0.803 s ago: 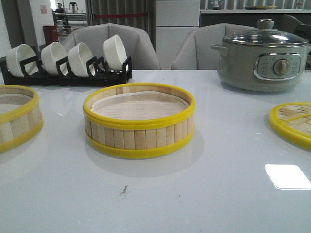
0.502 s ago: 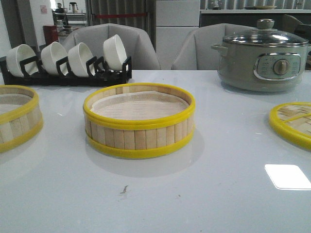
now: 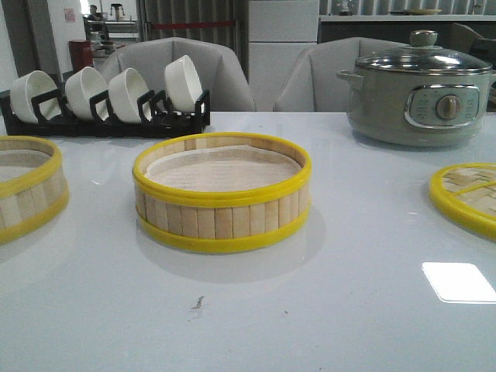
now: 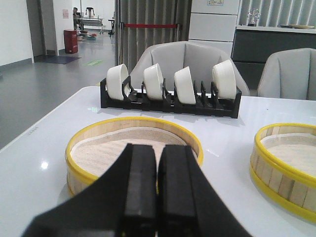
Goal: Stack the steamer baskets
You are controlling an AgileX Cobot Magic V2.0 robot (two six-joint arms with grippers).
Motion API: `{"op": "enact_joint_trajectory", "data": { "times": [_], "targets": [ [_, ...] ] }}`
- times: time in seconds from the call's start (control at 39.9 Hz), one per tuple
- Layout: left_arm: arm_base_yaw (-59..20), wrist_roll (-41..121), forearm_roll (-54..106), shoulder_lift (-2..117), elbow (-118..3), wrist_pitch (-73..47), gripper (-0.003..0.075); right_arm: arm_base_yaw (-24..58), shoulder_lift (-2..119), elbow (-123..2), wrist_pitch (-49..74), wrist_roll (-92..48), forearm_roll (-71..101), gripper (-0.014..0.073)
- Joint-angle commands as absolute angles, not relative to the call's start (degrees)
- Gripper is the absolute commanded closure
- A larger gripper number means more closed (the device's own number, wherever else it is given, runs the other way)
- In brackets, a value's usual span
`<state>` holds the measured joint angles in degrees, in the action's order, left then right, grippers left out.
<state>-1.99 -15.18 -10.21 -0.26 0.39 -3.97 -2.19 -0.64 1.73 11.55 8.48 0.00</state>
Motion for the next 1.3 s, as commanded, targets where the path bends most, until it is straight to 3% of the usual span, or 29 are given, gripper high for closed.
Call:
{"op": "enact_joint_trajectory", "data": {
  "times": [0.0, 0.43, 0.75, 0.93, 1.28],
  "targets": [
    [-1.98, -15.52, -10.06, -1.02, 0.47, 0.98, 0.0632, -2.17, -1.84, 0.87, 6.95, 8.32, -0.66, 0.0525],
    [-3.06, -15.52, -9.39, 1.15, -4.08, -0.73, 0.0632, -2.17, -1.84, 0.87, 6.95, 8.32, -0.66, 0.0525],
    [-11.74, -15.52, -17.62, 24.25, -42.06, -27.96, 0.0632, -2.17, -1.84, 0.87, 6.95, 8.32, -0.66, 0.0525],
    [-17.75, -15.52, -24.59, 38.63, -59.62, -36.08, 0.0632, -2.17, -1.84, 0.87, 6.95, 8.32, -0.66, 0.0525],
    [-19.28, -15.52, -25.52, 53.73, -66.2, -38.49, 0.0632, -2.17, -1.84, 0.87, 6.95, 8.32, -0.66, 0.0525]
  ]
}}
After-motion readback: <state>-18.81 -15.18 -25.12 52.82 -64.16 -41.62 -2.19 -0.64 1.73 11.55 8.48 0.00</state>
